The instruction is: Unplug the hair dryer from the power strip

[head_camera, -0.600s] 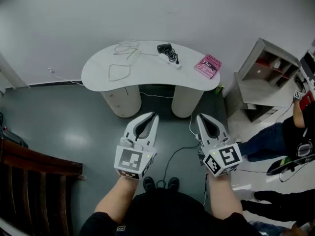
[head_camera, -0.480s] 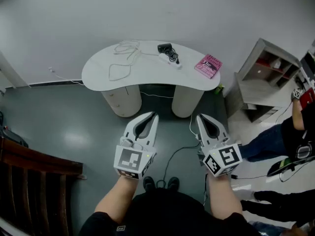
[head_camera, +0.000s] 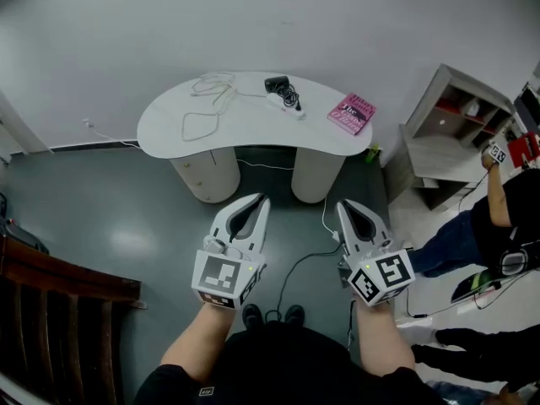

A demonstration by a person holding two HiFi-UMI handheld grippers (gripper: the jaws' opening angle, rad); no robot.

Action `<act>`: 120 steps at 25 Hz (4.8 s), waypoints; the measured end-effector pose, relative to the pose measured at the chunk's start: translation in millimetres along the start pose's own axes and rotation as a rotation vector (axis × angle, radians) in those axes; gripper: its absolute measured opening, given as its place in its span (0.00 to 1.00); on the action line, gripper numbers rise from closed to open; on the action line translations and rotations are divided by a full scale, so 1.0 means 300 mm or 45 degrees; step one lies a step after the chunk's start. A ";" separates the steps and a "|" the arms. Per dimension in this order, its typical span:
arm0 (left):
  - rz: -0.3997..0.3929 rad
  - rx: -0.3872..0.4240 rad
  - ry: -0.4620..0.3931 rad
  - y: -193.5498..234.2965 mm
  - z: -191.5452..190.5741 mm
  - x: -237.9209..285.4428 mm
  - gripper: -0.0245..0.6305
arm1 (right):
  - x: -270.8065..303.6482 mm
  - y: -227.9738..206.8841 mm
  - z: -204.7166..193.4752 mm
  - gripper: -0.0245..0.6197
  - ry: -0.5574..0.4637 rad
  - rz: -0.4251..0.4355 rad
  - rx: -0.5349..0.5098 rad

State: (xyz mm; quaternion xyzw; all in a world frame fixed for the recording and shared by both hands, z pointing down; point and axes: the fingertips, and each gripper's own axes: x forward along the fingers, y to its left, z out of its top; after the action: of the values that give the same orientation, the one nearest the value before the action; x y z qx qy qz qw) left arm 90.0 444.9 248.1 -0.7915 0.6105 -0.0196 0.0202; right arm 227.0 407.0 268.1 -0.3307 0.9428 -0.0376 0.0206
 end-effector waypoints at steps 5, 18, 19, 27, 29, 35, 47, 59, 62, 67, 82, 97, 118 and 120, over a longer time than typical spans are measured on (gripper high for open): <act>-0.019 -0.007 -0.029 -0.101 0.042 0.026 0.08 | -0.051 -0.042 -0.001 0.09 -0.007 0.029 0.007; 0.017 -0.023 0.007 -0.138 -0.027 0.199 0.08 | -0.065 -0.245 -0.048 0.09 0.024 0.012 0.074; 0.012 -0.023 0.005 -0.127 -0.029 0.221 0.08 | -0.046 -0.258 -0.052 0.09 0.029 0.012 0.076; -0.036 -0.051 0.000 0.042 -0.050 0.436 0.08 | 0.213 -0.325 -0.078 0.09 0.088 0.043 0.039; -0.052 -0.042 0.000 0.102 -0.045 0.495 0.08 | 0.297 -0.355 -0.081 0.09 0.106 0.025 0.048; -0.088 -0.042 0.033 0.321 -0.069 0.663 0.08 | 0.565 -0.385 -0.080 0.09 0.117 0.046 0.056; -0.169 -0.011 0.077 0.644 -0.136 0.844 0.08 | 0.953 -0.383 -0.094 0.09 0.149 0.016 0.090; -0.182 -0.019 0.109 0.787 -0.177 1.093 0.08 | 1.200 -0.596 -0.114 0.09 0.161 -0.005 0.125; -0.165 -0.007 0.103 0.819 -0.180 1.187 0.08 | 1.302 -0.676 -0.118 0.09 0.149 0.025 0.129; -0.103 -0.013 0.126 0.910 -0.196 1.366 0.08 | 1.468 -0.798 -0.129 0.09 0.171 0.091 0.131; -0.144 -0.034 0.211 1.004 -0.269 1.789 0.08 | 1.709 -1.141 -0.225 0.09 0.268 0.079 0.218; -0.425 -0.028 0.317 1.103 -0.464 1.928 0.08 | 1.827 -1.179 -0.334 0.09 0.380 -0.201 0.248; -0.607 0.003 0.636 0.938 -0.894 1.905 0.39 | 1.735 -1.199 -0.603 0.09 0.505 -0.271 0.361; -0.620 0.009 0.652 0.920 -0.928 1.895 0.41 | 1.718 -1.193 -0.626 0.09 0.510 -0.277 0.369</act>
State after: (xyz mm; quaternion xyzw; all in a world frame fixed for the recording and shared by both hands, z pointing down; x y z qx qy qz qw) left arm -47.7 -177.3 514.1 -0.8832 0.3891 -0.2238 -0.1361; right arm 35.4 -183.0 478.2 -0.4097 0.8718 -0.2388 -0.1233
